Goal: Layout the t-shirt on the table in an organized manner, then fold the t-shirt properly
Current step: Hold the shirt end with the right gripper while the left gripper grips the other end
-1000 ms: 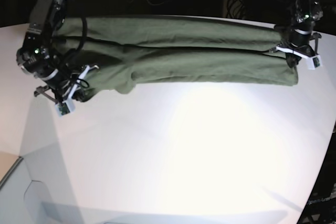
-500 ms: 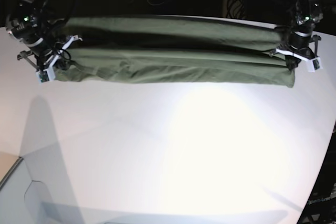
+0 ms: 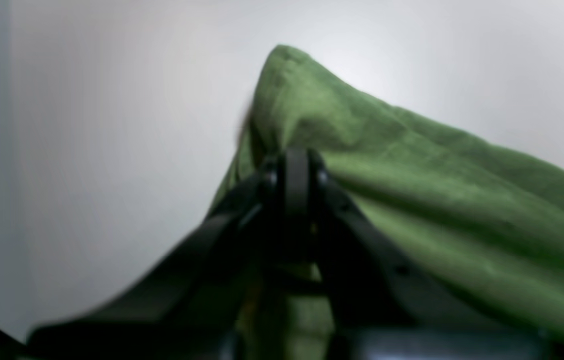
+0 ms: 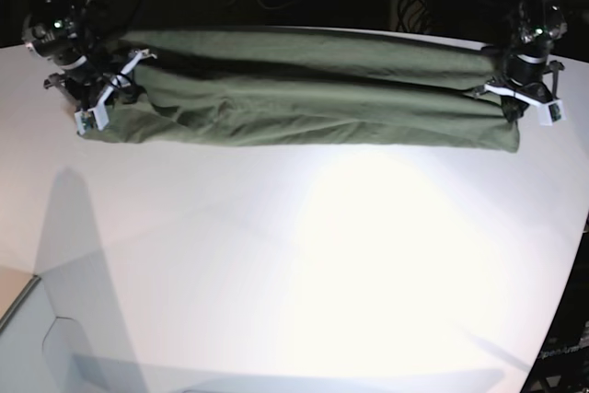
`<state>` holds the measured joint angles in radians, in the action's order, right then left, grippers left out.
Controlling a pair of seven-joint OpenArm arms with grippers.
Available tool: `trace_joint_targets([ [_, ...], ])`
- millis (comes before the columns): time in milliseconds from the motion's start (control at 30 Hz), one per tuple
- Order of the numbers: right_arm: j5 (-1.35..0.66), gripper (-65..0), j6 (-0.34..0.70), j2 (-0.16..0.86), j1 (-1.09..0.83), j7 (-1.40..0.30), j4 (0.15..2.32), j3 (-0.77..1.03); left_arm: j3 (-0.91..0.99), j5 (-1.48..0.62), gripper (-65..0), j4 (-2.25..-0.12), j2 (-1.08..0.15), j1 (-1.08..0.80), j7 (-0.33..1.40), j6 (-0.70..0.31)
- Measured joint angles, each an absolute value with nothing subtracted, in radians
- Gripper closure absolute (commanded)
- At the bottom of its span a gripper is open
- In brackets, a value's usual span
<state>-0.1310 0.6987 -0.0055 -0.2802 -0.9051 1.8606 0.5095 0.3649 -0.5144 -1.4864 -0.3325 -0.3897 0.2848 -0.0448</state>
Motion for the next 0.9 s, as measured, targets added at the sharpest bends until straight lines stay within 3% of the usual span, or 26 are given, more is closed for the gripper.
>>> trace_joint_targets([
  [67,-0.132,-33.3,0.699,-0.006,-0.280,-0.900,1.845,0.509,0.366,-0.515,-15.5,-1.486,-0.332,-0.391,0.285,-0.044],
  [300,-0.131,-32.4,0.699,-0.006,-0.279,-0.897,1.822,0.509,0.366,-0.517,-52.5,-1.487,-0.332,-0.419,0.288,-0.040],
  [367,-0.131,-32.4,0.699,-0.005,-0.277,-0.897,1.821,0.509,0.367,-0.518,-58.4,-1.488,-0.332,-0.418,0.286,-0.041],
  [567,-0.131,-32.4,0.699,-0.005,-0.274,-0.897,1.820,0.509,0.457,-0.517,-60.5,-1.489,-0.330,-0.427,0.282,-0.033],
  [900,-0.131,-32.4,0.699,-0.002,-0.272,-0.898,1.820,0.482,0.399,-0.517,-60.6,-1.486,-0.327,-0.423,0.284,-0.038],
])
